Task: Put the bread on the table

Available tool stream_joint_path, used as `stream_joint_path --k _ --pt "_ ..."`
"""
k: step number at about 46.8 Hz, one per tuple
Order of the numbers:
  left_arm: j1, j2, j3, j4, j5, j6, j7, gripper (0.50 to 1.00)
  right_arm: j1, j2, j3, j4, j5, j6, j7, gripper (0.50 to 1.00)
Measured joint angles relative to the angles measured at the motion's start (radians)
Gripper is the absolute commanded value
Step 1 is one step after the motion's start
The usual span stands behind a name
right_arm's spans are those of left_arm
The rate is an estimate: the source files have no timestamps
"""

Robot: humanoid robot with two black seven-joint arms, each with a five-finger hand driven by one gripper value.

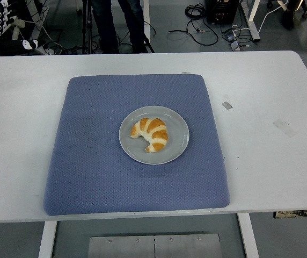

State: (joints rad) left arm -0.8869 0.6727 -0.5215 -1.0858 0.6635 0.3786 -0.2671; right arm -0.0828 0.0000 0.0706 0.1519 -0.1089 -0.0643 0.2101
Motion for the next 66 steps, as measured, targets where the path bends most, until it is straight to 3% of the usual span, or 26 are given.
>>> stream_joint_path --k 11,66 --pt "-0.004 -0.013 0.000 0.000 0.026 0.000 0.000 0.990 0.000 0.000 0.000 0.000 0.000 0.000 0.000 1.000" --pt "-0.009 -0.016 -0.002 -0.012 0.025 -0.008 -0.001 0.992 0.000 0.000 0.000 0.000 0.000 0.000 0.000 1.000"
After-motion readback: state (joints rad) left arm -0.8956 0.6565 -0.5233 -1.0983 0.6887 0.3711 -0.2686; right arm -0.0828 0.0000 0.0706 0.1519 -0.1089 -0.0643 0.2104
